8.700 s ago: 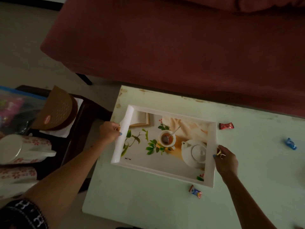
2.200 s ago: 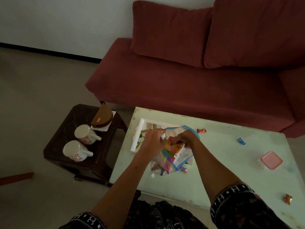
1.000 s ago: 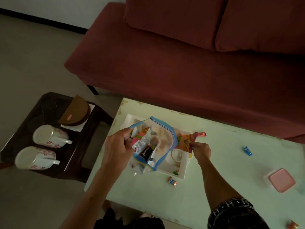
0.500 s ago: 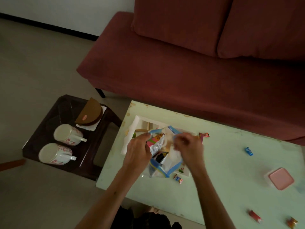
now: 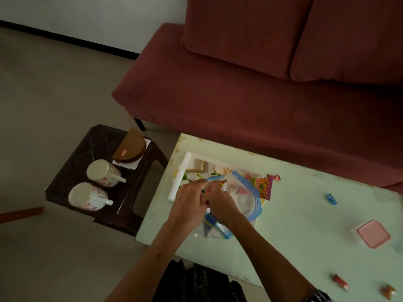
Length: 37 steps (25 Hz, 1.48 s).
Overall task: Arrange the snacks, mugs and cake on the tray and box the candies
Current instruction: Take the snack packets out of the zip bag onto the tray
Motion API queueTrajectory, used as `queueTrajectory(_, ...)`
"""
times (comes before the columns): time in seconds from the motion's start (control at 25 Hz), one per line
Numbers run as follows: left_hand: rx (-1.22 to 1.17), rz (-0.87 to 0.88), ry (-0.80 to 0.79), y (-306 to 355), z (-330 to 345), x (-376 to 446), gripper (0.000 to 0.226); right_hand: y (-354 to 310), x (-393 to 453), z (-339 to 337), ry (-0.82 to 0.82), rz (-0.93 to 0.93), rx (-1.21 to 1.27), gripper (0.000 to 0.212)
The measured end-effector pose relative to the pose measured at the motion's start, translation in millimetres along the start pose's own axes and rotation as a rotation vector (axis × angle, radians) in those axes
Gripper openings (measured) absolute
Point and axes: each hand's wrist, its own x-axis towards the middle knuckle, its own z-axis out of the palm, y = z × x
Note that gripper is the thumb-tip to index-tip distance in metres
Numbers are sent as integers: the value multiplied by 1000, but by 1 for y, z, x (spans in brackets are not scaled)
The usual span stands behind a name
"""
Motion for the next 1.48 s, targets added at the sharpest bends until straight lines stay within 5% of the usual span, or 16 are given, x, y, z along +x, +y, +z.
queueTrajectory(0.2,-29,-2,48,5,2,1,28,21,-14,-8,169,233,58,13)
queueTrajectory(0.32,-39,-1,49,13,6,1,31,19,-13,-7,271,484,127,41)
queueTrajectory(0.44,-39,12,70,19,9,2,33,18,-15,-7,504,648,351,44)
queueTrajectory(0.56,-43,24,78,21,11,1,32,27,-18,-6,476,790,485,11)
queueTrajectory(0.6,-46,17,73,21,11,1,33,30,-19,-5,457,819,516,24)
queueTrajectory(0.84,-34,-6,95,23,13,6,38,15,-38,-40,504,670,482,16)
queueTrajectory(1.16,-25,-117,187,10,5,19,35,46,-117,-150,1066,507,521,14)
queueTrajectory(1.48,3,-219,211,-8,0,27,41,109,-66,-67,772,676,560,22)
